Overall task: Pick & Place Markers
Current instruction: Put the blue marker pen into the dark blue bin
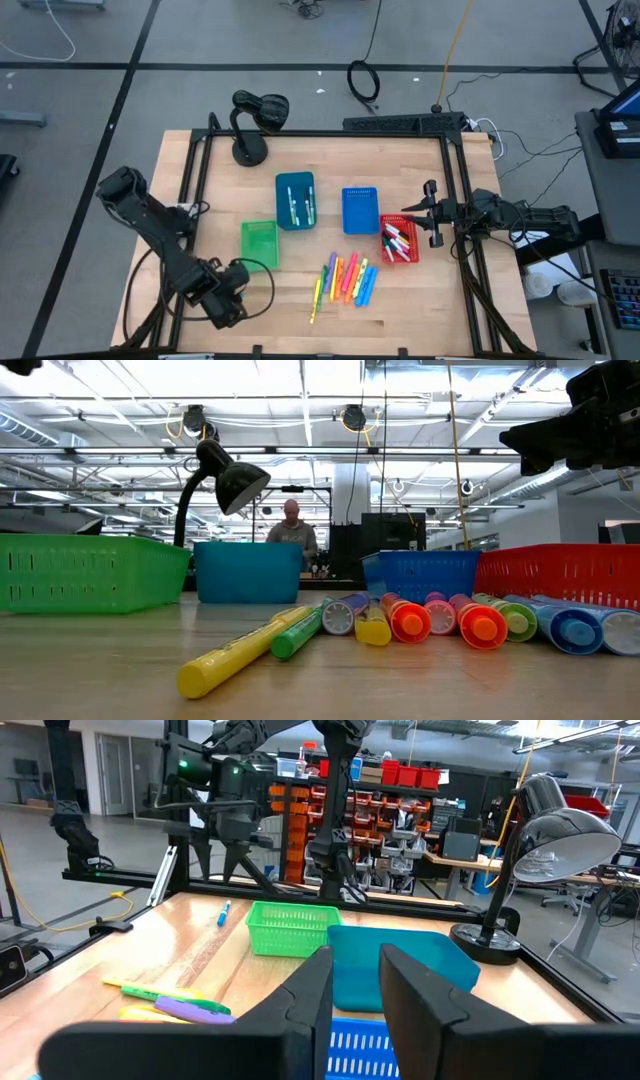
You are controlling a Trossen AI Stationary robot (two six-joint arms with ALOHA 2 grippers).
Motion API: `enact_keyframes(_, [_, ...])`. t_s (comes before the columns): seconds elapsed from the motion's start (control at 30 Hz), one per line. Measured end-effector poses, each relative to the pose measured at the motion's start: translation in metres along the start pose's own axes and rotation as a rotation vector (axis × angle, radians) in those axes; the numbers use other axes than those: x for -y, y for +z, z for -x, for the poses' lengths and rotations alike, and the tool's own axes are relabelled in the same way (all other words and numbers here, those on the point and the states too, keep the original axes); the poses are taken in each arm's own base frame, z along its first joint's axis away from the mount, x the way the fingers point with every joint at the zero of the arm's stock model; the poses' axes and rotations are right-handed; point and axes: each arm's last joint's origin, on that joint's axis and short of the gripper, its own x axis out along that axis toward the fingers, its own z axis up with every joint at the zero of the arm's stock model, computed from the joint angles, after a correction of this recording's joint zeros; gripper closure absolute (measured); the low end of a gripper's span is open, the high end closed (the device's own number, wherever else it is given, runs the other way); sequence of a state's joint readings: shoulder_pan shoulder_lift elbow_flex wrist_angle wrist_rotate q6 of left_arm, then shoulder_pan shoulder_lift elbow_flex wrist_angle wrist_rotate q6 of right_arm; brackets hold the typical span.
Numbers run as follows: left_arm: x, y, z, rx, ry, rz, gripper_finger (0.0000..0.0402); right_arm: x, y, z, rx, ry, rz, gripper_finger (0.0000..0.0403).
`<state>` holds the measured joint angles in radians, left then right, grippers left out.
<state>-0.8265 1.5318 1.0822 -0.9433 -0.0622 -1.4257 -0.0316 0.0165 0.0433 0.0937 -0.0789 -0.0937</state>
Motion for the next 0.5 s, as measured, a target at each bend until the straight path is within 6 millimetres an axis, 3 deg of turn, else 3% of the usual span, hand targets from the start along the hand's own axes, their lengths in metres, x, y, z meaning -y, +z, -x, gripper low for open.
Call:
enact_keyframes(0.37, [-0.004,-0.015,0.001,-0.030,0.049,-0.306,0.0245,0.000,0.000,0.000,0.000,0.000,0.000,0.0332])
enact_keyframes(0.5, [-0.004,-0.018,-0.001,-0.035,0.060,-0.327,0.0245,0.000,0.000,0.000,0.000,0.000,0.000,0.0332])
